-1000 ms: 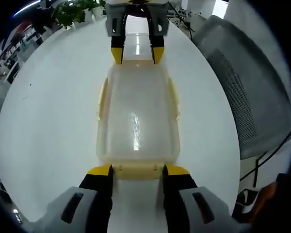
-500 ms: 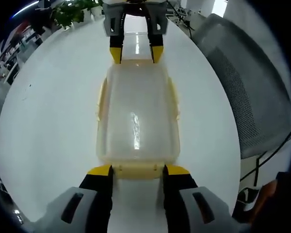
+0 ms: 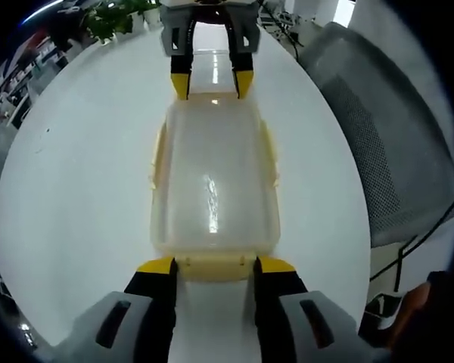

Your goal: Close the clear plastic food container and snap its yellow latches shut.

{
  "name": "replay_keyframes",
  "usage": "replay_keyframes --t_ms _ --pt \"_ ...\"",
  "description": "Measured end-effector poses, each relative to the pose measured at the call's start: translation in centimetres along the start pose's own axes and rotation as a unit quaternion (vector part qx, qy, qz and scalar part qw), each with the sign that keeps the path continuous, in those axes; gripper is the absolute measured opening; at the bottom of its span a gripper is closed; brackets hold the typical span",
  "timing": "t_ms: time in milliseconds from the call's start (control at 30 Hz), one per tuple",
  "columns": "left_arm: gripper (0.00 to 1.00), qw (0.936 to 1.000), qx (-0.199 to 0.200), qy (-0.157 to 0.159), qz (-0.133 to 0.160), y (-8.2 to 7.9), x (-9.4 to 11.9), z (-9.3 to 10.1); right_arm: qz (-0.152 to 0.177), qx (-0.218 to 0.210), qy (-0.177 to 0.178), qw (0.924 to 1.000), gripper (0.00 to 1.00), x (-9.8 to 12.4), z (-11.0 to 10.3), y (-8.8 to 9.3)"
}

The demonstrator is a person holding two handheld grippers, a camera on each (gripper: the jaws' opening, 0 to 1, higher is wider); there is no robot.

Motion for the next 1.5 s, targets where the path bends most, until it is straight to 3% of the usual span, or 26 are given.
replay_keyframes --t_ms 367,1033,1500 --pt "0.39 0.9999 0.003 -0.014 0.008 -1.4 1.8 0.4 0.015 0.003 0.01 0.9998 0.39 2.0 -0.3 -0.6" --pt "0.39 0.9993 0.001 -0.032 0.019 -5.5 5.0 1.5 0.038 0.023 0.024 0.9987 0.39 7.5 -1.3 -1.1" --pt "0.39 0.9989 0.003 -0.034 0.032 -9.2 5.2 1.8 0.042 0.023 0.023 0.9986 0.39 10.4 -1.8 1.0"
Point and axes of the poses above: the point that each gripper's makers call its tool centre point, and the gripper's own axes: x roughly backward along the fingers, z roughly to its right, y roughly out of its underside, the point moved 1 cm from there along x, roughly backward along the fingers, and after that the axes turned 9 degrees about z, right-handed, at the moved point
